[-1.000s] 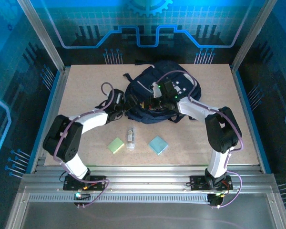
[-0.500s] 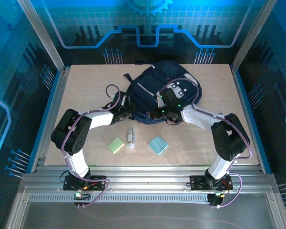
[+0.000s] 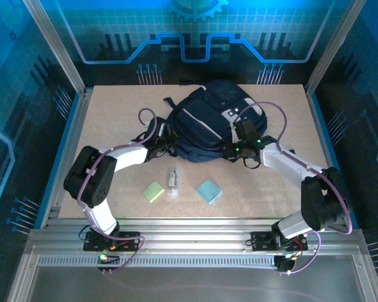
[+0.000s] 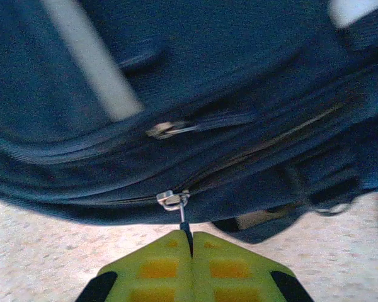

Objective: Pack the student bag

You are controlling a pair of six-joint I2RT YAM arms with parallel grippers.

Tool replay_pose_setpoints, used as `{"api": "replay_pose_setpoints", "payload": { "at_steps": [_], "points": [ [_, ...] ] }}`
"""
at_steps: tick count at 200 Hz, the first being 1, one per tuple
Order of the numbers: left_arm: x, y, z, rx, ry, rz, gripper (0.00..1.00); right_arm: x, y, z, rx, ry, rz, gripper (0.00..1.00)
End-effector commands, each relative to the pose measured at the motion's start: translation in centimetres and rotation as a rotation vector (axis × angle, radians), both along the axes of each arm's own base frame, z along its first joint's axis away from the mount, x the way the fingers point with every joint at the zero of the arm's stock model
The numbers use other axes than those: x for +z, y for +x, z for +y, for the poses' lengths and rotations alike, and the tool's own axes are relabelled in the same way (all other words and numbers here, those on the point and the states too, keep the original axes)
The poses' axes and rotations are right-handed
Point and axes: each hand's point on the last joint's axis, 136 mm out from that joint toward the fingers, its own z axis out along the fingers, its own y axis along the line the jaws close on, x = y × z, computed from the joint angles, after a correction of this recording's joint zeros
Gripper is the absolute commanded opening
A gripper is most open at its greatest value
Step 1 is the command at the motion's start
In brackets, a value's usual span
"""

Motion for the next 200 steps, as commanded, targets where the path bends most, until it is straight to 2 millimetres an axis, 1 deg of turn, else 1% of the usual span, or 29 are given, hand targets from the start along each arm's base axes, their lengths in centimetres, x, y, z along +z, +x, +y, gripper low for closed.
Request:
{"api": "replay_pose_setpoints", "payload": {
  "at_steps": [1, 23, 48, 64, 81, 92, 106, 126, 134, 145, 151, 154, 160, 175, 187, 192, 200],
  "points": [
    [4.8, 2.3, 3.2, 0.083, 0.040, -0.137, 0.00, -1.3, 0.2, -7.1, -0.145, -0.214, 0.040, 0.00],
    [4.8, 2.1, 3.6, 0.088, 0.047, -0.133, 0.00, -1.2, 2.4, -9.5, -0.230, -0.218, -0.007, 0.00],
    [4.9, 2.0, 4.1, 0.092, 0.050, -0.131, 0.00, -1.1, 4.5, -11.1, -0.277, -0.206, -0.025, 0.00],
    [5.0, 1.8, 4.3, 0.091, 0.057, -0.132, 0.00, -0.7, 5.9, -11.9, -0.273, -0.258, -0.041, 0.00],
    [5.0, 1.7, 4.7, 0.100, 0.056, -0.134, 0.00, -0.4, 6.8, -13.0, -0.278, -0.332, -0.039, 0.00],
    [5.0, 1.6, 4.8, 0.104, 0.052, -0.138, 0.00, -0.2, 7.2, -13.3, -0.279, -0.348, -0.035, 0.00],
    [5.0, 1.6, 4.8, 0.101, 0.051, -0.136, 0.00, 0.0, 7.7, -13.1, -0.265, -0.347, -0.045, 0.00],
    [5.1, 1.6, 4.9, 0.104, 0.053, -0.142, 0.00, 0.2, 8.0, -13.5, -0.274, -0.366, -0.045, 0.00],
    [5.1, 1.6, 5.0, 0.100, 0.056, -0.143, 0.00, 0.3, 8.0, -13.2, -0.261, -0.353, -0.033, 0.00],
    [5.4, 1.6, 4.8, 0.086, 0.057, -0.147, 0.00, 0.7, 7.9, -12.2, -0.236, -0.312, -0.020, 0.00],
    [5.6, 1.6, 4.6, 0.079, 0.054, -0.149, 0.00, 0.9, 7.7, -11.7, -0.223, -0.282, -0.019, 0.09],
    [5.8, 1.6, 4.6, 0.077, 0.051, -0.153, 0.03, 1.1, 7.6, -11.4, -0.218, -0.269, -0.020, 0.16],
    [6.0, 1.5, 4.5, 0.073, 0.046, -0.158, 0.11, 1.5, 7.4, -10.8, -0.207, -0.247, -0.027, 0.27],
    [6.6, 1.2, 4.5, 0.068, 0.037, -0.168, 0.38, 3.0, 6.6, -9.1, -0.177, -0.172, -0.057, 0.48],
    [7.0, 0.8, 4.6, 0.065, 0.035, -0.172, 0.54, 3.9, 6.0, -7.5, -0.140, -0.095, -0.072, 0.59],
    [7.2, 0.6, 4.6, 0.062, 0.037, -0.173, 0.59, 4.3, 5.8, -6.6, -0.121, -0.056, -0.079, 0.63],
    [7.2, 0.2, 4.7, 0.058, 0.038, -0.167, 0.62, 4.9, 5.5, -5.4, -0.094, 0.004, -0.086, 0.68]
  ]
}}
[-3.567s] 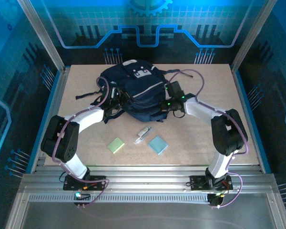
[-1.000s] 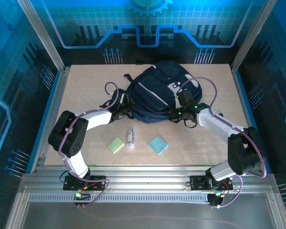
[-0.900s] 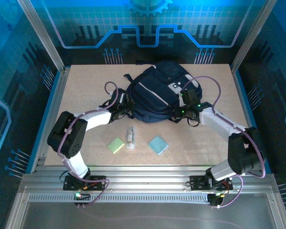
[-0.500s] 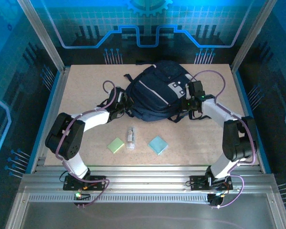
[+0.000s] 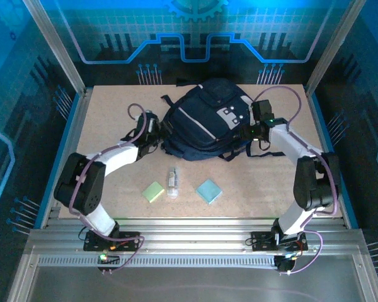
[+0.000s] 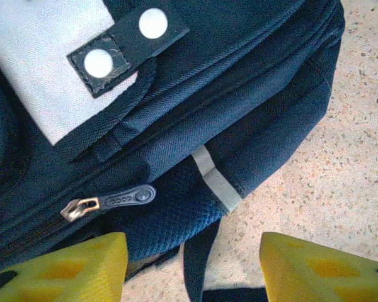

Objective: Pack the student bag

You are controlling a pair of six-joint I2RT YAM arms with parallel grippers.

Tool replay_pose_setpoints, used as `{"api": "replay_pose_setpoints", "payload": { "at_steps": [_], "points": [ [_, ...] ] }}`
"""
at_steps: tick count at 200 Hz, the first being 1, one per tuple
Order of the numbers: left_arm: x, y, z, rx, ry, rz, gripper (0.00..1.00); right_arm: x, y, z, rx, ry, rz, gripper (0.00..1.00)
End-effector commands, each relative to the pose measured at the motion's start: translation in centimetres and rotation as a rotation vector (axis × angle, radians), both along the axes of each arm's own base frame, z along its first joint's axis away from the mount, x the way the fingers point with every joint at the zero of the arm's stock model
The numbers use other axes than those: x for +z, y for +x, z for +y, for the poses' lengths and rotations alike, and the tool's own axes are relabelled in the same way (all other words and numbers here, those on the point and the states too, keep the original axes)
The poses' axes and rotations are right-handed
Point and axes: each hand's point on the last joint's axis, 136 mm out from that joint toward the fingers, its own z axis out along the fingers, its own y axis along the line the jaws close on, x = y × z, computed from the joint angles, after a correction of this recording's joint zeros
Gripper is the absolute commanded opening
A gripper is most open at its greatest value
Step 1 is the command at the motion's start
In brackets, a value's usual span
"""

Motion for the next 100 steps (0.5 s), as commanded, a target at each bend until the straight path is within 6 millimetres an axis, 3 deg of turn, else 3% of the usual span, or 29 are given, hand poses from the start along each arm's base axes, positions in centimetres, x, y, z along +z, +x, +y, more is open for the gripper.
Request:
{"api": "replay_pose_setpoints", "payload": {
  "at_steps": [1, 25, 73, 100],
  "points": [
    [3.1, -0.4, 0.8, 0.009, 0.018, -0.078, 0.62, 3.4, -1.2, 2.9, 0.061, 0.152, -0.061, 0.69],
    [2.7, -1.7, 0.5, -0.016, -0.009, -0.056, 0.62, 4.2, -1.8, 5.7, 0.131, 0.241, -0.056, 0.84],
    [0.1, -3.3, -1.0, -0.079, -0.038, -0.003, 0.41, 3.8, -1.7, 11.7, 0.242, 0.474, -0.005, 0.91],
    [-1.7, -3.3, -2.2, -0.110, -0.037, 0.041, 0.29, 2.1, -1.0, 13.3, 0.238, 0.479, 0.029, 0.93]
  ]
}}
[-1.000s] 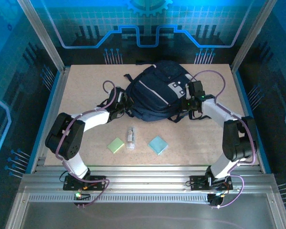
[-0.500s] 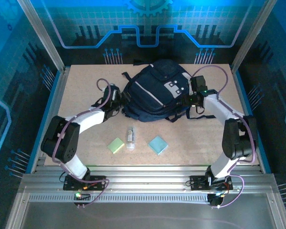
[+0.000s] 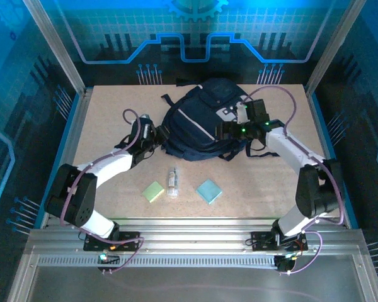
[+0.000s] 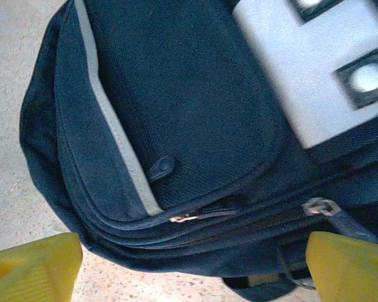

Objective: Pack the student bag

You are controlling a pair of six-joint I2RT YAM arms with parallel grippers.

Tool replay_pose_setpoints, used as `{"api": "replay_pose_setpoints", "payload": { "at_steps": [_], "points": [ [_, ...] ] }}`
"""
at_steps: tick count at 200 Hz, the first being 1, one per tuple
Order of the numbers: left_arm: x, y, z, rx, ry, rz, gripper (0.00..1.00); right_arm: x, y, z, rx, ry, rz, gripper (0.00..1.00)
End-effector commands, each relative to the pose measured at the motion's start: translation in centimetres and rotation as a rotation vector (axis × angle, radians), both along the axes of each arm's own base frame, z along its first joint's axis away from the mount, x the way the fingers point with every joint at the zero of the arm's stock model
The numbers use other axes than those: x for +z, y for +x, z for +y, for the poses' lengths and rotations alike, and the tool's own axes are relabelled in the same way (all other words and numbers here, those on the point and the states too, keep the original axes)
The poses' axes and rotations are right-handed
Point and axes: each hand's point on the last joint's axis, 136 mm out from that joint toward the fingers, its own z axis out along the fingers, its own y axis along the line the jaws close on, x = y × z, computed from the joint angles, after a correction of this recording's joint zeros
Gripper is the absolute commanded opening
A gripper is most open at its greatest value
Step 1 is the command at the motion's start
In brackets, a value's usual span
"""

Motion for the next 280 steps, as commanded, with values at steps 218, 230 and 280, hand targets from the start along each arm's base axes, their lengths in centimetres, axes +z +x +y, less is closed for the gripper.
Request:
{"api": "replay_pose_setpoints", "payload": {
  "at_steps": [218, 230, 280],
  "points": [
    [-5.7, -2.0, -3.2, -0.085, 0.026, 0.109, 0.43, -0.7, -5.1, 6.2, 0.013, 0.121, 0.201, 0.89],
    [-4.8, -2.4, -2.9, -0.087, 0.035, 0.094, 0.49, -0.4, -4.2, 4.4, -0.059, 0.074, 0.164, 0.87],
    [-2.3, -3.8, -3.2, -0.110, -0.007, 0.068, 0.53, -1.0, -0.4, 3.5, -0.125, 0.076, 0.090, 0.83]
  ]
}}
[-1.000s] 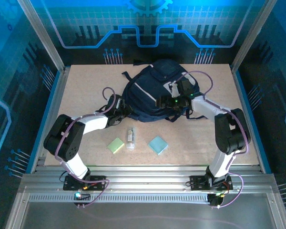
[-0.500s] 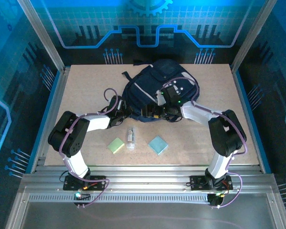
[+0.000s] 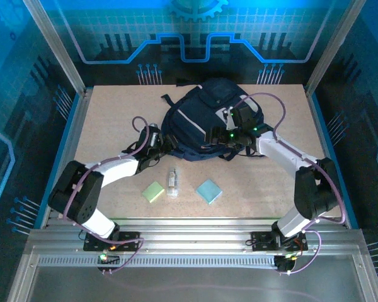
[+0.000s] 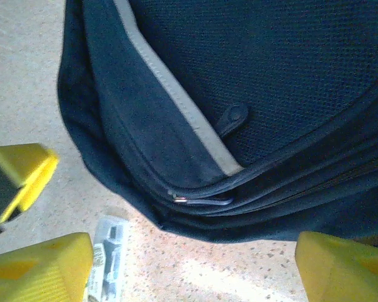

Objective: Pack the student bag

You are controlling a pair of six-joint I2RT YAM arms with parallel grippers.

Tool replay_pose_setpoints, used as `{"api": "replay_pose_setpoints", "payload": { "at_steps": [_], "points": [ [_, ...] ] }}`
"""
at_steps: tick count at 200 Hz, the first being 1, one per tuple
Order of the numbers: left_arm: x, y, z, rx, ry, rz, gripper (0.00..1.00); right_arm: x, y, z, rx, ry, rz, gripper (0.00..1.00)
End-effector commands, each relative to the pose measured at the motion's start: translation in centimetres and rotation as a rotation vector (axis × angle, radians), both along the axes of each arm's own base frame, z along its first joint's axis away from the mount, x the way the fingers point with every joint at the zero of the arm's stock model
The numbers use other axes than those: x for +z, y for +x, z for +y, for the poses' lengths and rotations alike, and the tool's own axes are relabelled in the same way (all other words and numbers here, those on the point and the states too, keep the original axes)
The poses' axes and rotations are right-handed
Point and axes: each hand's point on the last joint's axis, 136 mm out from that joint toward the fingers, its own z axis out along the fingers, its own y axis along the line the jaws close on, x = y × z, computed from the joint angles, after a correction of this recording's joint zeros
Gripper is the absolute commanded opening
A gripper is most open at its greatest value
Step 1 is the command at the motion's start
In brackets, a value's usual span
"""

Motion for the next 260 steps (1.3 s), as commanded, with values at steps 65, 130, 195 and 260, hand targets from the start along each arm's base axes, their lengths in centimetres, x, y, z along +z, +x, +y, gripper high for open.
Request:
{"api": "replay_pose_setpoints", "payload": {
  "at_steps": [65, 130, 195, 260],
  "points": [
    [0.5, -1.5, -2.9, -0.094, -0.022, 0.008, 0.55, -3.6, 3.9, 3.3, -0.017, 0.120, 0.040, 0.81],
    [-4.9, -0.1, -3.2, -0.112, 0.003, 0.063, 0.38, -3.9, 1.7, 9.1, 0.070, 0.292, 0.119, 0.88],
    [-6.6, -0.1, -4.2, -0.128, -0.042, 0.083, 0.29, -3.5, 1.9, 11.8, 0.051, 0.397, 0.154, 0.88],
    [-5.9, -0.3, -3.1, -0.094, -0.035, 0.069, 0.34, -2.0, -0.3, 11.2, 0.072, 0.377, 0.208, 0.87]
  ]
}}
